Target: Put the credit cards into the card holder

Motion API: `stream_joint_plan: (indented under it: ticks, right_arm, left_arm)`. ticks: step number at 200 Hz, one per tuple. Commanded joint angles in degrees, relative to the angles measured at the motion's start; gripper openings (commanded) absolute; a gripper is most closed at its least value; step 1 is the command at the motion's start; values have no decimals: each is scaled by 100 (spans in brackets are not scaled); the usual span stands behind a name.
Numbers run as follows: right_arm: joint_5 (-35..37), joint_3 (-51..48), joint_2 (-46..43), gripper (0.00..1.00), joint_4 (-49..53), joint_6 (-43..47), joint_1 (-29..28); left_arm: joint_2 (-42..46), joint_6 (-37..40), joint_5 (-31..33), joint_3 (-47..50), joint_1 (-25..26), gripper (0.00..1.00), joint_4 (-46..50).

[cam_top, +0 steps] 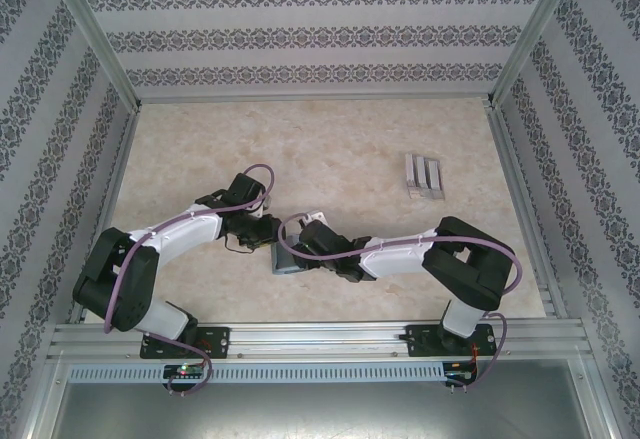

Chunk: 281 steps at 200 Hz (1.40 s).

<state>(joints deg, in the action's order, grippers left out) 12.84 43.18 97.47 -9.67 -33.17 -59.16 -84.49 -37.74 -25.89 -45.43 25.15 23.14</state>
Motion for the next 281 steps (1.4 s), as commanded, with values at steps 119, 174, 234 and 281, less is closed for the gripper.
stream_joint_plan:
  ticks: [119, 174, 234, 281]
  right_arm:
    - [269, -526, -702, 17, -249, -502, -52]
    - [-275, -451, -695, 25, -396, -746, -43]
    - [-271, -537, -747, 26, -500, -1002, -43]
    - [-147, -582, -831, 29, -489, -1140, -41]
  left_arm:
    - [-591, -230, -844, -495, 66, 50, -554]
    - [-912, -275, -958, -387, 73, 24, -818]
    - [-1355, -215, -925, -386, 83, 0, -864]
    - [-1459, -233, -762, -286, 98, 0, -897]
